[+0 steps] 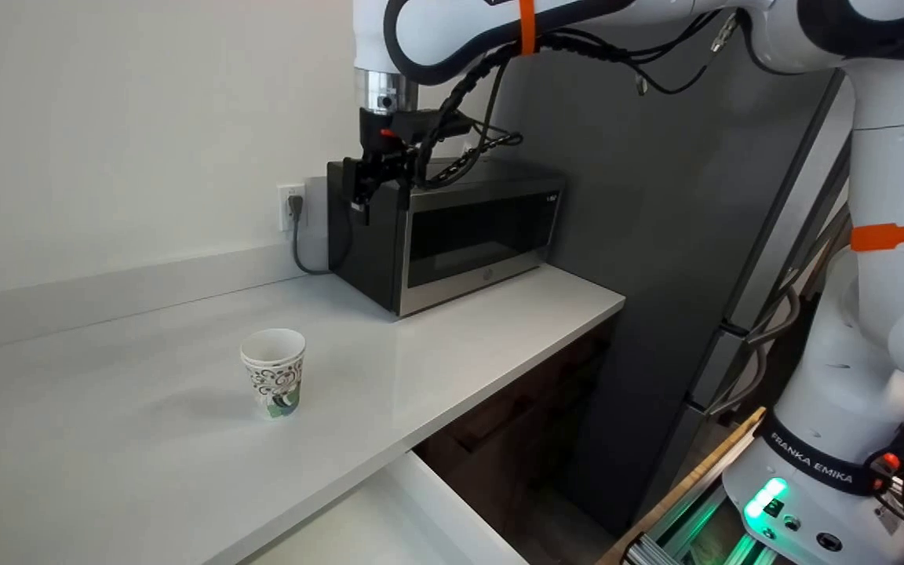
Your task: Move the cups to the left
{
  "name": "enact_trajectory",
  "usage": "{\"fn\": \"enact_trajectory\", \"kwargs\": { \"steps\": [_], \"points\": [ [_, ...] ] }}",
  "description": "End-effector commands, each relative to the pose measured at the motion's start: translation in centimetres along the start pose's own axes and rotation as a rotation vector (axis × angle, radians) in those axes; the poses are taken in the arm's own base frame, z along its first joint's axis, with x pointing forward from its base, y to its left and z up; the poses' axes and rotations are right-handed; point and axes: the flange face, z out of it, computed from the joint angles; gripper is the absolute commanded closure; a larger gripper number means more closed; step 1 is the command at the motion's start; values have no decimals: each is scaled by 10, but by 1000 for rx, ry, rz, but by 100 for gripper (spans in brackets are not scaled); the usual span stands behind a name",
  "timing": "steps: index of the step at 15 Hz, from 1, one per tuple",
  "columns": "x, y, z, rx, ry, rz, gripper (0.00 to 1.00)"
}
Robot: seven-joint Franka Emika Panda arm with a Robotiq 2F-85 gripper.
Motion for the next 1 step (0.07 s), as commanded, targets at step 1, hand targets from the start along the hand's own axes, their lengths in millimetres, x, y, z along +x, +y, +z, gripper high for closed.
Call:
{"fn": "enact_trajectory", "kwargs": {
  "steps": [1],
  "points": [
    [0, -1, -1, -1, -2, 0, 0]
  ]
}}
